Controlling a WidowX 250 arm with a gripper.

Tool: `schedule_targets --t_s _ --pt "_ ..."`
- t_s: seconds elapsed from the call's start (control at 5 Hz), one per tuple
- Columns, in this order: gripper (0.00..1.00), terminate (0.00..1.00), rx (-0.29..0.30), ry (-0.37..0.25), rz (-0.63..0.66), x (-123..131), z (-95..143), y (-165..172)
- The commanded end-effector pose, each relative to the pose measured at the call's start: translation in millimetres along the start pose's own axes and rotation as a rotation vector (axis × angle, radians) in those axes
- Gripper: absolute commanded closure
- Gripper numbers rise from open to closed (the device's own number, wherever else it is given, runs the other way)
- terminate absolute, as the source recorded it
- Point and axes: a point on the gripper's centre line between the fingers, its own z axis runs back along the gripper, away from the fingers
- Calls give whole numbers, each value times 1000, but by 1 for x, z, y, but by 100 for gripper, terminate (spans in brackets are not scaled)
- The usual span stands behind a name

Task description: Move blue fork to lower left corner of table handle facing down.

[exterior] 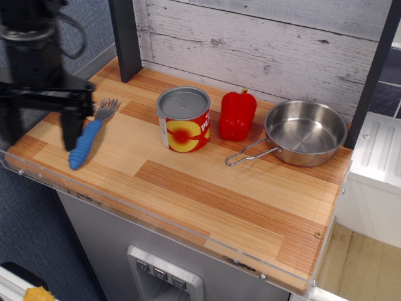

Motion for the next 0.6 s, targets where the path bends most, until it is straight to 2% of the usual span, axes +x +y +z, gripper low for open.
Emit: schedule_targets --t_s 0.0,0.2,0.4 --pt "0 0 -44 -83 -41 -24 10 -3" --pt "0 0 -130 -66 -95 -30 4 -12" --pt "0 100 -130 -66 -95 -30 4 -12"
